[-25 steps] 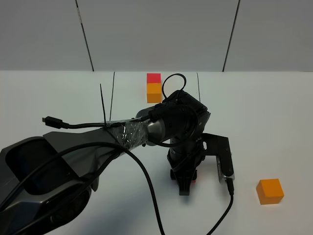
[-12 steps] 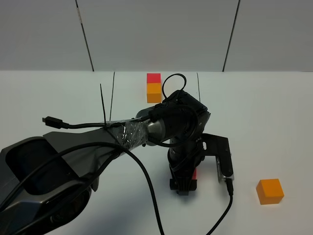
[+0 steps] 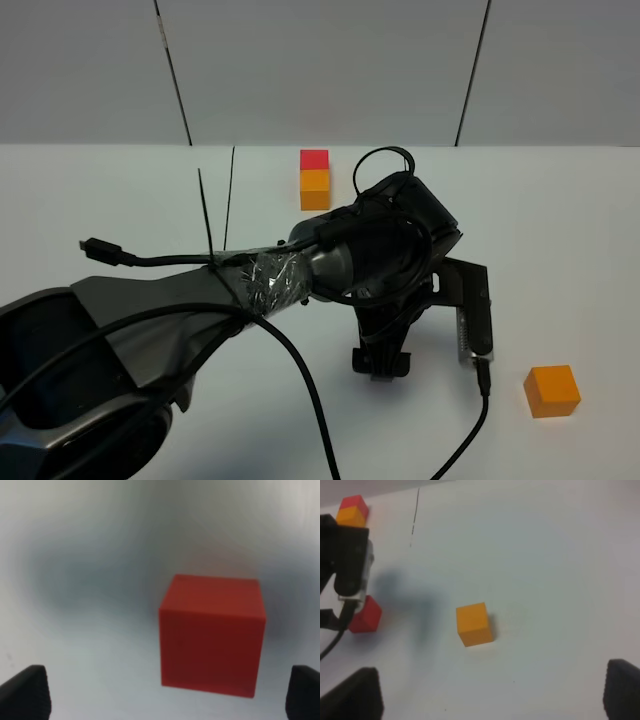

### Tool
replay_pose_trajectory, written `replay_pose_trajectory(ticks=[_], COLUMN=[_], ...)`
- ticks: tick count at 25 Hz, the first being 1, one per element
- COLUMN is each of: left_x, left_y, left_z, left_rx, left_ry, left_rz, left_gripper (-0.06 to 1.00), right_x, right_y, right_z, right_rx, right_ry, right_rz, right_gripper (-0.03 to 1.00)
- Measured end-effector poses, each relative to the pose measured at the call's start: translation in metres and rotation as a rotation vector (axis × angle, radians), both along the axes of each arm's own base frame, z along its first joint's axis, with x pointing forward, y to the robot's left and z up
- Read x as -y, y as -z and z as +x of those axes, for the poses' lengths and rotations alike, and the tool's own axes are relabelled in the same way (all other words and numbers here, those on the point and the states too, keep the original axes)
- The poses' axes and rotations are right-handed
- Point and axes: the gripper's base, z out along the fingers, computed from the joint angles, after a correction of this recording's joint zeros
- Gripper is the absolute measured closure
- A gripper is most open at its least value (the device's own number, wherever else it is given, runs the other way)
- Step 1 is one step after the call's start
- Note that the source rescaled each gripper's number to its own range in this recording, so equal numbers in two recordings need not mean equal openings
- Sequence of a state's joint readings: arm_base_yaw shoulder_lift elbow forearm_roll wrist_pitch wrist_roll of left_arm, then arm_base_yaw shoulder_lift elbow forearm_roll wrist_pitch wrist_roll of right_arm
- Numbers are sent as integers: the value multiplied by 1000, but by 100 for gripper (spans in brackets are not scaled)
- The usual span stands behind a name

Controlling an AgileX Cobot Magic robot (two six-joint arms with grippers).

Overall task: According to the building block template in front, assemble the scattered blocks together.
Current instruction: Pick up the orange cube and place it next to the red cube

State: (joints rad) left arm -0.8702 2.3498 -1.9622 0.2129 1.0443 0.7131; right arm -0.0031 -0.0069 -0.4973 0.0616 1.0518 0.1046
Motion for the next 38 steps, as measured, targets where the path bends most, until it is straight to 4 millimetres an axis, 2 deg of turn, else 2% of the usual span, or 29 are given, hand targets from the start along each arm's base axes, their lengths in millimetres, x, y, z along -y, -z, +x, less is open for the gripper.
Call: replay_pose_trajectory(ticks=[6,10,14,18,22,26,29,32,35,38], left_x=[-5,-23,-67,-124,-182,-241,-285,-324,-346,-351], left_y=[-53,-97,-131,-160,-187,-208,-218,-225,-231,-233], left_z=[-7,-3,14,35,34,15,-9,-43,-86,-122], left_rx=[55,97,101,97,72,99,129,163,224,285], left_ry=[-69,-265,-537,-758,-906,-1035,-1138,-1240,-1307,-1336], left_rz=[-91,-211,-261,-328,-411,-440,-445,-451,-494,-560], left_gripper=[-6,-4,2,9,14,16,17,18,19,19], right_x=[0,0,0,0,0,0,0,0,0,0], right_y=[0,0,0,0,0,0,0,0,0,0], right_z=[0,0,0,0,0,0,0,0,0,0], right_rx=[0,0,0,0,0,0,0,0,0,0], right_ry=[0,0,0,0,0,0,0,0,0,0], right_rz=[0,0,0,0,0,0,0,0,0,0], right_gripper=[18,18,18,18,18,18,18,18,18,18])
